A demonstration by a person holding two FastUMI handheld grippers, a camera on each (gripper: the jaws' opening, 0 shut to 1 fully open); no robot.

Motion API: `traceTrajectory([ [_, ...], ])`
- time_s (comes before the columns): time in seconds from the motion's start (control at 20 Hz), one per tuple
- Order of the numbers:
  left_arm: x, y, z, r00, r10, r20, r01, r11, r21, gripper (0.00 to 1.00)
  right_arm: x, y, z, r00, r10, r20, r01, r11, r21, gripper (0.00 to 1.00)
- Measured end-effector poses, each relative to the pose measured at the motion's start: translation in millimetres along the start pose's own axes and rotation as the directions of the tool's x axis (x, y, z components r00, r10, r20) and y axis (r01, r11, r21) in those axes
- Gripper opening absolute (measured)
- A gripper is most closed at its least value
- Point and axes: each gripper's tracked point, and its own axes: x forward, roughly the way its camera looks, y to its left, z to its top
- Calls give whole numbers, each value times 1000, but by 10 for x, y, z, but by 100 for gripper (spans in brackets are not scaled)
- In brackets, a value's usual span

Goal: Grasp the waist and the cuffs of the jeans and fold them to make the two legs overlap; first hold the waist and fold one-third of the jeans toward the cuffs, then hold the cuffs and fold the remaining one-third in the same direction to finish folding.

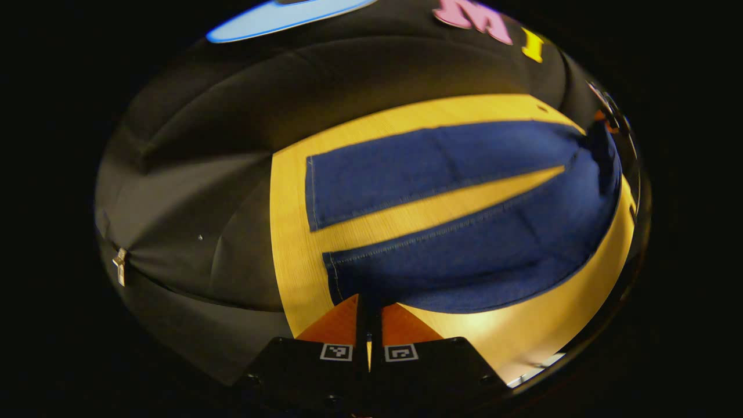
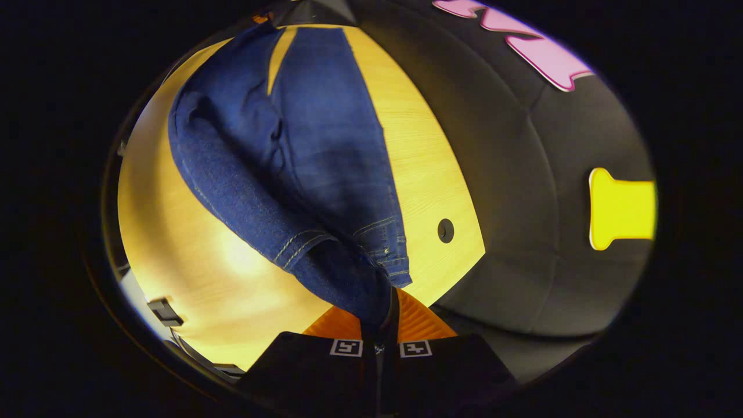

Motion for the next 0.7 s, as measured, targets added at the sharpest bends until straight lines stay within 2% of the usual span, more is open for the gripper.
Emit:
traceTrajectory([
  [0.1,-194,105,229,1000,-15,8,15,998,-60,10,75,-141,35,999,39,-10,-38,996,81,8],
  [0.15,-239,88,273,999,-33,2,33,994,-104,6,132,-239,62,998,57,-3,-56,990,132,8],
  [0.3,-366,101,391,995,-90,-46,74,959,-275,6,270,-491,99,995,101,13,-100,935,341,8],
  [0.45,-415,156,629,996,-35,-79,9,950,-312,6,197,-647,213,988,148,35,-143,829,540,8],
  [0.55,-397,92,824,994,1,-111,-34,954,-297,6,138,-742,215,987,158,12,-130,761,636,8],
  [0.65,-400,79,878,991,17,-135,-50,968,-247,9,76,-795,228,986,165,-12,-104,675,730,13],
  [0.7,-458,32,891,989,14,-148,-49,970,-237,13,-14,-827,291,988,152,-6,-93,639,763,22],
])
